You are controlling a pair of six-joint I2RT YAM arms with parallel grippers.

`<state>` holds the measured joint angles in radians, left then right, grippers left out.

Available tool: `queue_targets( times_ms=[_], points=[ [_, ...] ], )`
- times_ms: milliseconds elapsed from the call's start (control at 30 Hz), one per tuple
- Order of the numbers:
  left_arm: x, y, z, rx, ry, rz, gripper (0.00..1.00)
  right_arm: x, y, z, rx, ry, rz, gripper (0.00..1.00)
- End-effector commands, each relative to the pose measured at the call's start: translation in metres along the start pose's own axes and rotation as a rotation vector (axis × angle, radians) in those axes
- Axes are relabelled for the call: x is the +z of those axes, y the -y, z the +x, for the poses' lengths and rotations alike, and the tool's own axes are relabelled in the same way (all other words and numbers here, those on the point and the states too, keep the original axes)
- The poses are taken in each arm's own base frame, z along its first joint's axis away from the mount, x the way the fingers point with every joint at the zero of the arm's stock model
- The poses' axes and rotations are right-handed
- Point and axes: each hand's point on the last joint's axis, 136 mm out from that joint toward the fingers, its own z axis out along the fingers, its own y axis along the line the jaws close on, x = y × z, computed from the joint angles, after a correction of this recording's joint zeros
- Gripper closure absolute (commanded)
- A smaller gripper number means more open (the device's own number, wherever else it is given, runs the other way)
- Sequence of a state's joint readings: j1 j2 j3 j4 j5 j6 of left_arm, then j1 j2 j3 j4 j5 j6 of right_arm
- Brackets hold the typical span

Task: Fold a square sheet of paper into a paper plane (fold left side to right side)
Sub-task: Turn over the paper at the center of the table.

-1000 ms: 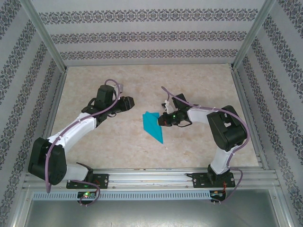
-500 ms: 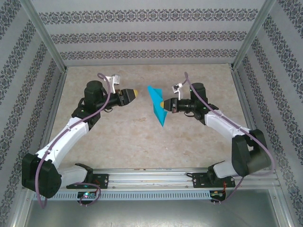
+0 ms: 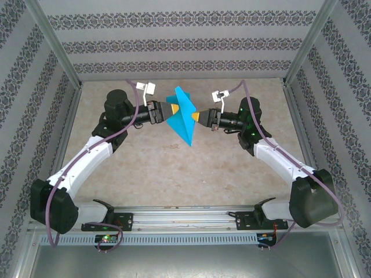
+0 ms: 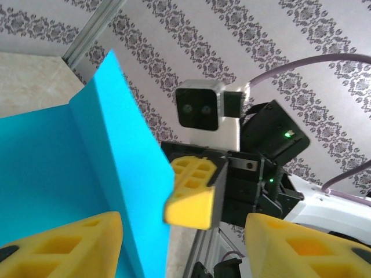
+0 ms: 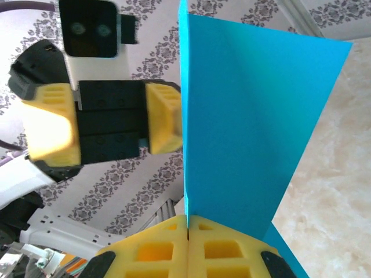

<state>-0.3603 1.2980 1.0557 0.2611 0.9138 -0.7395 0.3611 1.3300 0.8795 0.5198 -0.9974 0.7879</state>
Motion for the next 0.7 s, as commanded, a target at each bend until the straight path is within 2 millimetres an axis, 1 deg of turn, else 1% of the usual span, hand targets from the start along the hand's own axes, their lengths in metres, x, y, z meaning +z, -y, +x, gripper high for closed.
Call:
queue_targets(
  times_ms=[0, 167, 233, 333, 567, 667],
  points=[
    [0.007, 0.013, -0.003, 0.035, -0.008, 0.049, 0.42, 0.002, -0.029, -0.014, -0.069, 0.020, -0.071, 1.00],
    [0.010, 0.005, 0.001, 0.032, -0.017, 0.005, 0.43, 0.004, -0.033, -0.015, -0.072, 0.019, -0.080, 1.00],
    [0.011, 0.004, 0.002, 0.028, -0.022, 0.005, 0.44, 0.005, -0.033, -0.015, -0.072, 0.018, -0.082, 1.00],
    [0.015, 0.004, 0.004, 0.020, -0.032, 0.015, 0.50, 0.006, -0.033, -0.013, -0.067, 0.014, -0.081, 1.00],
    [0.018, 0.003, 0.004, 0.025, -0.038, 0.008, 0.75, 0.008, -0.026, -0.011, -0.047, 0.012, -0.070, 1.00],
    [0.017, 0.003, 0.003, 0.030, -0.030, -0.003, 0.83, 0.007, -0.025, -0.012, -0.044, 0.017, -0.063, 0.99]
  ],
)
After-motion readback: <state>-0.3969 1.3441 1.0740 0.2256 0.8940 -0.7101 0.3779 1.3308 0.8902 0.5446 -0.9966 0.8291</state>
